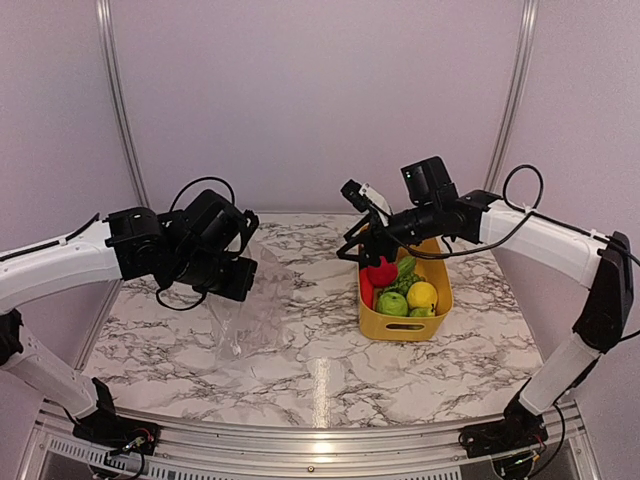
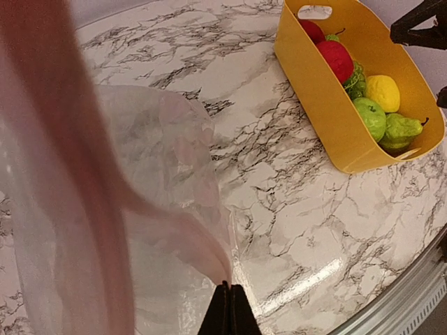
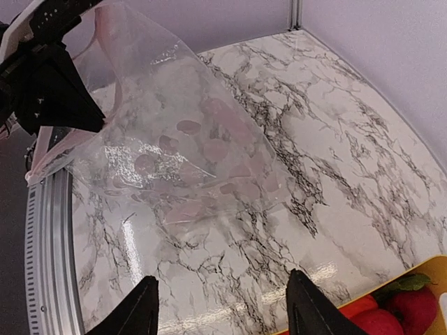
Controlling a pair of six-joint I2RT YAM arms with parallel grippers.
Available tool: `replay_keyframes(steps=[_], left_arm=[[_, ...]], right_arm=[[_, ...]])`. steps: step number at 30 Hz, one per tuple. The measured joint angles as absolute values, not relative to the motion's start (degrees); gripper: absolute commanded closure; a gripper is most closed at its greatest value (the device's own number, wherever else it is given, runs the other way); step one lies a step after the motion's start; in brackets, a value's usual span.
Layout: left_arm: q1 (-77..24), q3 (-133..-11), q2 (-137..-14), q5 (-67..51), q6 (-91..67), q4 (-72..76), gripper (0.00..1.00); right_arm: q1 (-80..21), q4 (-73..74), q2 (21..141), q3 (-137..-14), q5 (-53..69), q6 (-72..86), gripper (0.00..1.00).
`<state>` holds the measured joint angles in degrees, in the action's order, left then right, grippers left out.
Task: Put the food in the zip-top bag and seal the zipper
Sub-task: Pass from the left arm to the right
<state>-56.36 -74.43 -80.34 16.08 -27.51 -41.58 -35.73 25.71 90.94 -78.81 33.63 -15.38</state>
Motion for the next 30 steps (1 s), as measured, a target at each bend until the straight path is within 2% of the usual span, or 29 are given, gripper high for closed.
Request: replay_keyframes(steps=[7, 13, 18, 25, 30], left_arm=[[-56.64, -74.65, -81.91, 16.93, -29.47, -26.2, 1.0], [-56.64, -74.83, -84.64, 18.17, -34.33, -15.33, 1.0], [-56.64, -74.83, -86.32, 18.7, -38.5, -9.74, 1.0], [-56.64, -74.83, -87.72, 19.22, -42.78, -6.87, 1.0], [-56.69, -74.83, -87.77, 19.64, -44.64, -6.07, 1.0]], right_arm=[[-35.94, 22.52, 91.02, -78.19, 43.03, -8.75, 0.39], [-38.04, 21.21, 91.02, -77.28, 45.93, -4.95, 0.32], [-41.12, 21.56, 91.29, -81.14, 41.8, -3.62, 0.3], [-44.21, 21.61, 93.69, -85.76, 33.58, -1.89, 0.34], [-44.4, 22.02, 96.18, -86.54, 30.11, -1.21, 0.3]])
